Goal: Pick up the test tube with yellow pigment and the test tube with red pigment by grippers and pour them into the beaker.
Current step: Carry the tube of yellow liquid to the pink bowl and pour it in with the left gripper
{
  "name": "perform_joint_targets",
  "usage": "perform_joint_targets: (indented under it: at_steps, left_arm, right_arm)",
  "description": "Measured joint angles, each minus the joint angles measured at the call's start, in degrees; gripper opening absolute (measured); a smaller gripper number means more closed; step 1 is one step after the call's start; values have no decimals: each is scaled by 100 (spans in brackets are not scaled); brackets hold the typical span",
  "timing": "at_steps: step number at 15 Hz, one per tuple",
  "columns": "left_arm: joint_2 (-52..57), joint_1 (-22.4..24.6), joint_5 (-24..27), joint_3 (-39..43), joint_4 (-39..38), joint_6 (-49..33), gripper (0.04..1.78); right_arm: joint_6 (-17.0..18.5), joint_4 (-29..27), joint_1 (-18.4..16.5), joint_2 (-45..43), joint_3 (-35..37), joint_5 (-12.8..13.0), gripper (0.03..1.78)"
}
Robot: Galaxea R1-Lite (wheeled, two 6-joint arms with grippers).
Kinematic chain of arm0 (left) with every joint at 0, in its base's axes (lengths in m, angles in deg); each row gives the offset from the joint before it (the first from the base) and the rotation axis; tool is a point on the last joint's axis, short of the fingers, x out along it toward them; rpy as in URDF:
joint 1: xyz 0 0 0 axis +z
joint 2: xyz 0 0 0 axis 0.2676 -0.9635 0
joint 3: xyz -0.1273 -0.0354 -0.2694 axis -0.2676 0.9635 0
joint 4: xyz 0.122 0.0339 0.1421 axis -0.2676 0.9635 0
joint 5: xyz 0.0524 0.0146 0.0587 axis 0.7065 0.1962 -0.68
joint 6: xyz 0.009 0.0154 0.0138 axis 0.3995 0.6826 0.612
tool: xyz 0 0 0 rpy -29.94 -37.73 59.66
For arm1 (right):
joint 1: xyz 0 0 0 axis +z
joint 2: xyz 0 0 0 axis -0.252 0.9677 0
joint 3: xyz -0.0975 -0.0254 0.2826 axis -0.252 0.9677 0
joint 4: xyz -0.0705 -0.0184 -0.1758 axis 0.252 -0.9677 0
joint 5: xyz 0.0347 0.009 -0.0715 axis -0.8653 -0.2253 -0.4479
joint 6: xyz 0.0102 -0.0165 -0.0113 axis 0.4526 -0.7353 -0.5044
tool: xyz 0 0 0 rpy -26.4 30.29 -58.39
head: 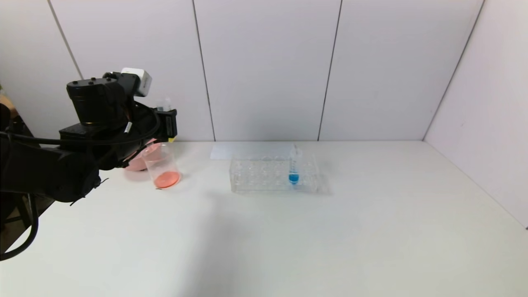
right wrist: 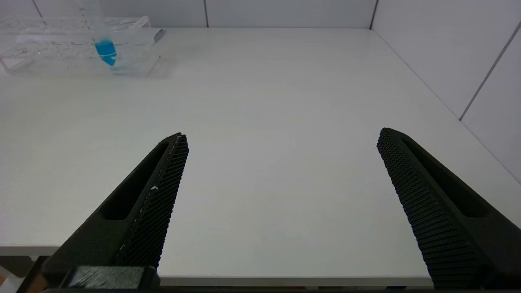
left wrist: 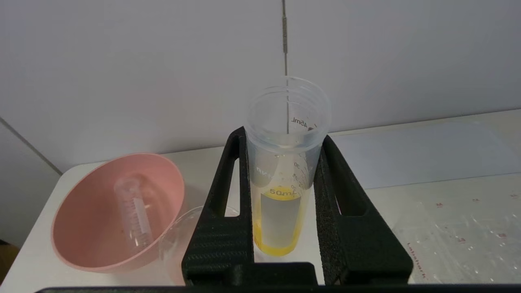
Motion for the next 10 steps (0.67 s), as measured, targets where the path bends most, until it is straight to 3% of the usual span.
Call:
perform_joint_targets:
  at_steps: [10]
  left_arm:
    - [210, 1211, 152, 474, -179, -23, 45]
  right_arm:
    - [0, 0, 0, 0, 0, 0, 170]
